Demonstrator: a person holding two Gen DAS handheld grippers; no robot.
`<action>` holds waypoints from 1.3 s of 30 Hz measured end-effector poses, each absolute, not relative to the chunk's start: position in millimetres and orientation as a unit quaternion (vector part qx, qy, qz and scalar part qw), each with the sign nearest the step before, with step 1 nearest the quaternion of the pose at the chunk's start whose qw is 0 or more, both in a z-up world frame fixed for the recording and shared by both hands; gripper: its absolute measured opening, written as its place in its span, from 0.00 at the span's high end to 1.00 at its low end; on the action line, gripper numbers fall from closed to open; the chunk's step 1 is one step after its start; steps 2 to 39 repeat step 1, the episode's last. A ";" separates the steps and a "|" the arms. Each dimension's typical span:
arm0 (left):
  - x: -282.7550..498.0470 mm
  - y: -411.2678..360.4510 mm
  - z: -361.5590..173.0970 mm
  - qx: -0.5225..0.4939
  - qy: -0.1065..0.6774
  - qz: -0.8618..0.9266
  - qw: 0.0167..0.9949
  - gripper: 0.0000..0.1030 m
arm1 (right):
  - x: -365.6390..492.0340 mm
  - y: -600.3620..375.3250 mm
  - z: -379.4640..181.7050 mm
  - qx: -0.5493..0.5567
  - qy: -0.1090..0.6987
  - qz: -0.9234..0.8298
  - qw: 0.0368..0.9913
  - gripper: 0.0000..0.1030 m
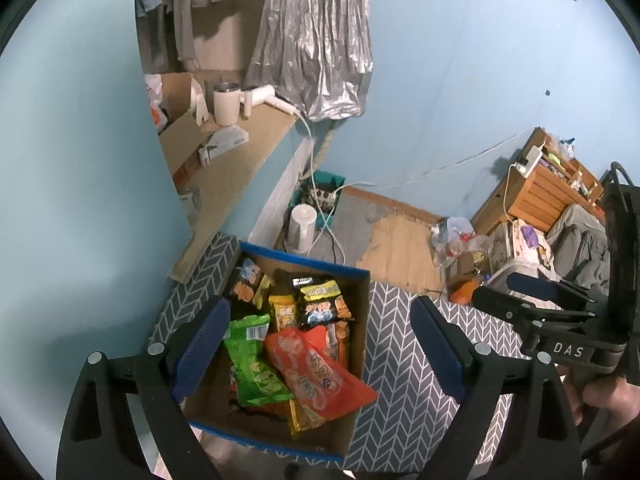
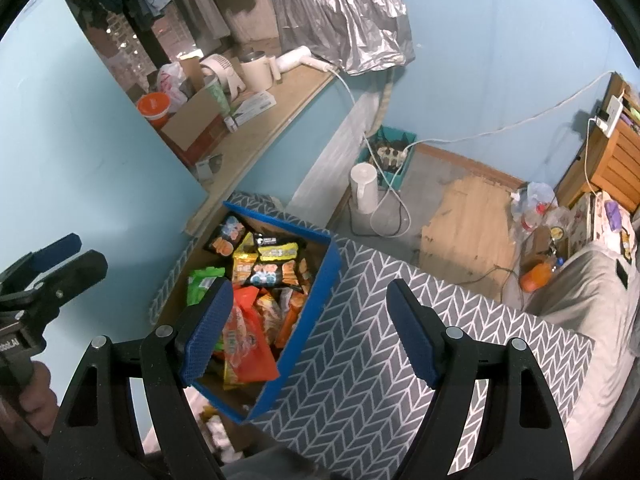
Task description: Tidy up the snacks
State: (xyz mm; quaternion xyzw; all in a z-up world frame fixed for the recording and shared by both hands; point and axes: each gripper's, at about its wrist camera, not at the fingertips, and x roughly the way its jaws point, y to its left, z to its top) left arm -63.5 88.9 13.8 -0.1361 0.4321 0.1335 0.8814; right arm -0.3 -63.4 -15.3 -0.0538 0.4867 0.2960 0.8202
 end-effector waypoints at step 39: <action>-62.3 89.5 13.1 -0.136 0.437 0.137 0.879 0.10 | 3.6 -63.9 -15.3 -0.053 0.487 0.295 0.820 0.24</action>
